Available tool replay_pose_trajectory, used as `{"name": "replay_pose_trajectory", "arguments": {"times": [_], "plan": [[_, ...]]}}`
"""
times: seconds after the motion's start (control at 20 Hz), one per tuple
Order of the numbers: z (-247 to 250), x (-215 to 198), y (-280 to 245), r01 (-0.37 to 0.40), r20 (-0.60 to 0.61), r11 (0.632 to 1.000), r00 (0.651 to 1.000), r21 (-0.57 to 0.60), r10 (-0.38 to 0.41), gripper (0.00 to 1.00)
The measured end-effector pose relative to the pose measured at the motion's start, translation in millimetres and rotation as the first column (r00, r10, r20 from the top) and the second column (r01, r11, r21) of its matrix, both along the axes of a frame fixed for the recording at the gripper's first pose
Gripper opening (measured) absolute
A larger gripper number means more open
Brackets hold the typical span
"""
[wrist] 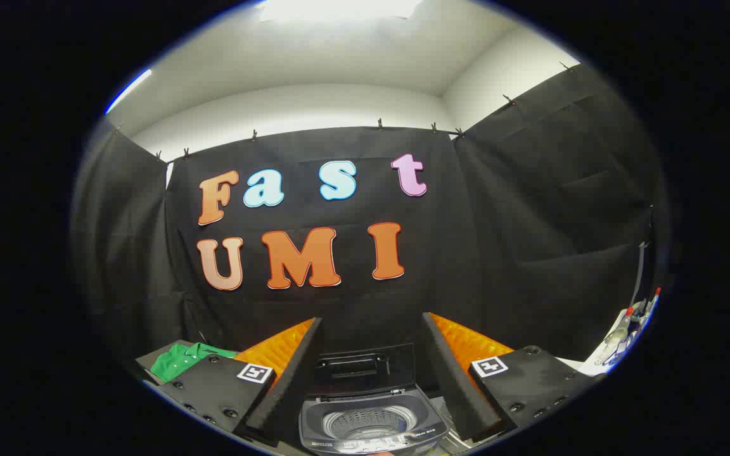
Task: Put the clothes into the washing machine and then close the washing machine lid.
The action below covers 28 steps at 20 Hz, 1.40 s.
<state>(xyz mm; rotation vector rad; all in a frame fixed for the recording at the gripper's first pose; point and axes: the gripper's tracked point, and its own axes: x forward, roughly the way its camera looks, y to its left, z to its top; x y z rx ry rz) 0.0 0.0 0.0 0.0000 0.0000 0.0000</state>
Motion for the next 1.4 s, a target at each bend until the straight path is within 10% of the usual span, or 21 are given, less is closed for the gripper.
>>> {"name": "replay_pose_trajectory", "arguments": {"times": [1.4], "plan": [[3.8,13.9,29.6,-0.04,-0.003,0.999,0.999,0.005,0.04,0.98]]}}
